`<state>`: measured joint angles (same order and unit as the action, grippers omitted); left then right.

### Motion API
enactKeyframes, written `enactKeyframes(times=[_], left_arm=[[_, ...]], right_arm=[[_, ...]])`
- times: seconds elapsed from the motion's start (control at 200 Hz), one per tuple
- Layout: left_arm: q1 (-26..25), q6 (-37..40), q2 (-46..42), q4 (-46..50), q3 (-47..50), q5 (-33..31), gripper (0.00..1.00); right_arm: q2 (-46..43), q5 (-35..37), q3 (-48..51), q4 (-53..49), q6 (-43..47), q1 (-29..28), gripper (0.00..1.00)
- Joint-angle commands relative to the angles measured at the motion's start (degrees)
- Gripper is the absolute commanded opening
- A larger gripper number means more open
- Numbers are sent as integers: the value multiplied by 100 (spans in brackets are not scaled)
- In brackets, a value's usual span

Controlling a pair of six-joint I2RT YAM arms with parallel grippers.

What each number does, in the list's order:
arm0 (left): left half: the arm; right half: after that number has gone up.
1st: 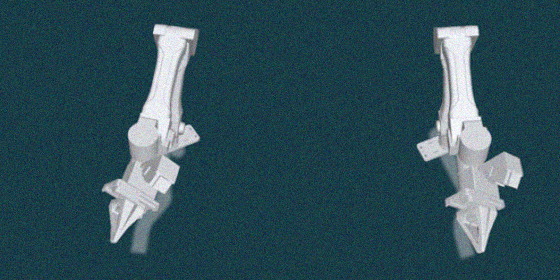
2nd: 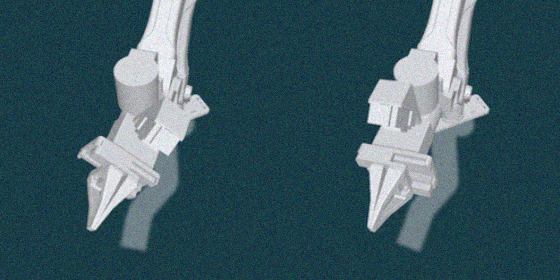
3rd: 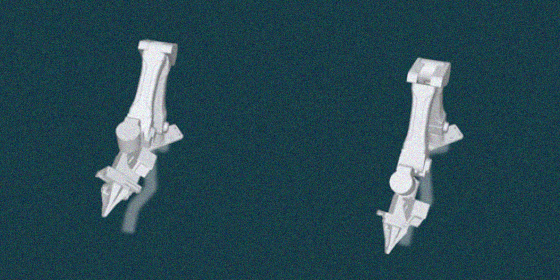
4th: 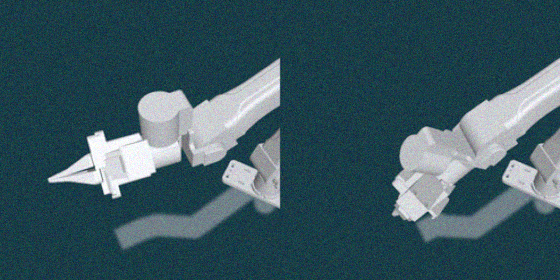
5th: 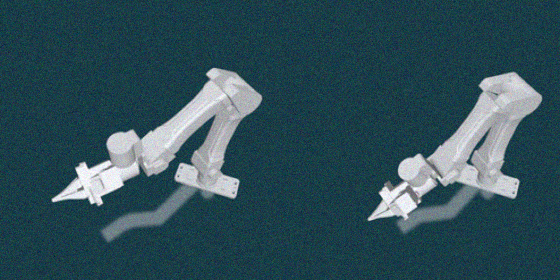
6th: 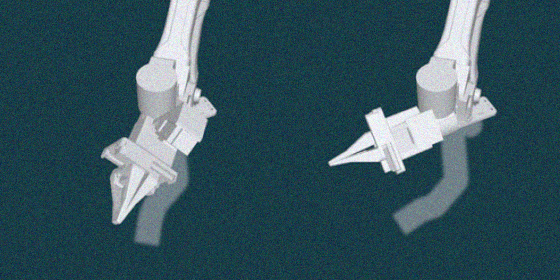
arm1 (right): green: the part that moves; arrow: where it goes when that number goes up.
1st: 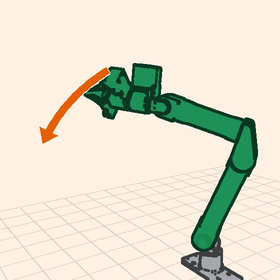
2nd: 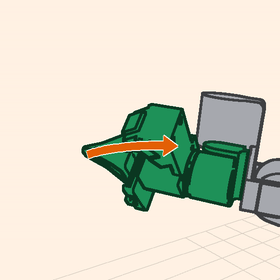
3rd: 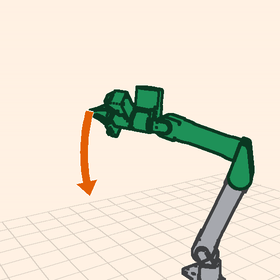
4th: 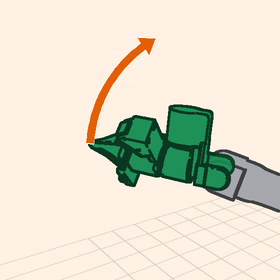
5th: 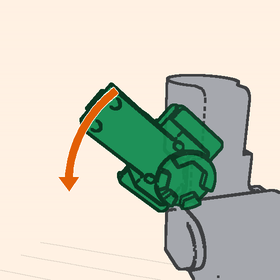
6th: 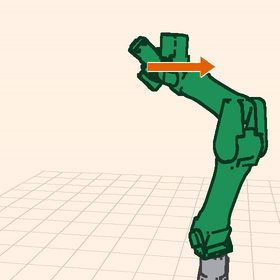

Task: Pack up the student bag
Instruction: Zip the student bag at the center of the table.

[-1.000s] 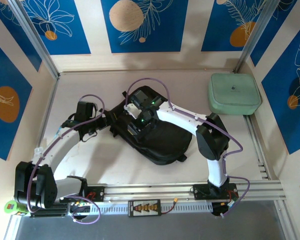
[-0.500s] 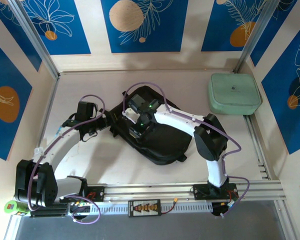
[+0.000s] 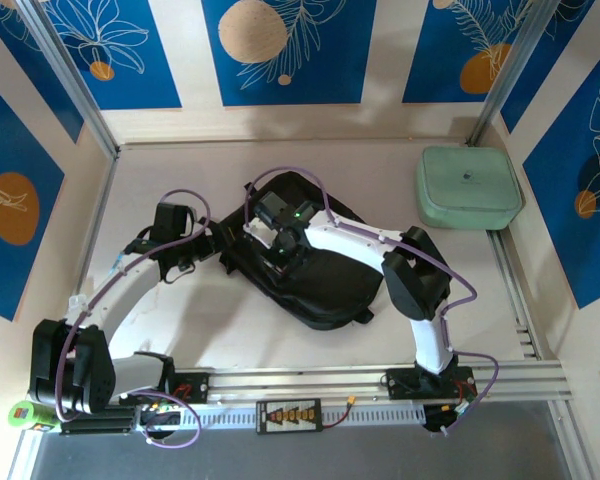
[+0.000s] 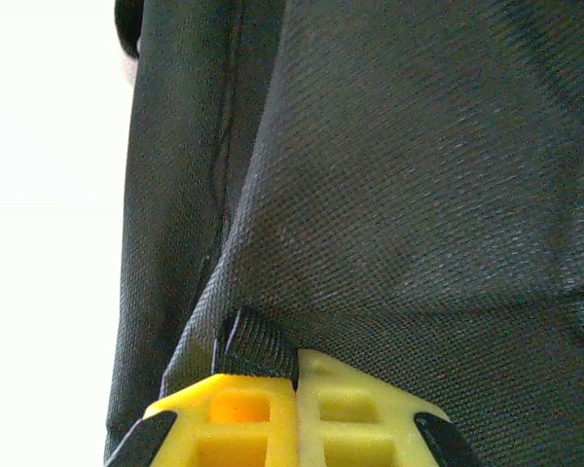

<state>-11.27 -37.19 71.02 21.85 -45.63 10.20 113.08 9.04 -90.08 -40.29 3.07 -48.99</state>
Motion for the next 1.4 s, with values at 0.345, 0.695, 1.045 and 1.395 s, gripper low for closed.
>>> enactKeyframes(times=[0.345, 0.695, 1.045, 1.395], left_arm=[[-867, -1222, -342, -1326, 755, 1322, 78], [-1566, -1976, 279, -2570, 796, 1676, 56], [-1624, -2099, 937, -2570, 573, 1779, 35], [-1619, -1719, 1353, -2428, 301, 1916, 3]], right_arm=[[-1483, -49, 1370, 1575, -1723, 343, 0], [-1667, -569, 1775, 1810, -2157, 460, 0], [-1688, -651, 1872, 1867, -2194, 470, 0], [-1657, -120, 1772, 1787, -2142, 452, 0]])
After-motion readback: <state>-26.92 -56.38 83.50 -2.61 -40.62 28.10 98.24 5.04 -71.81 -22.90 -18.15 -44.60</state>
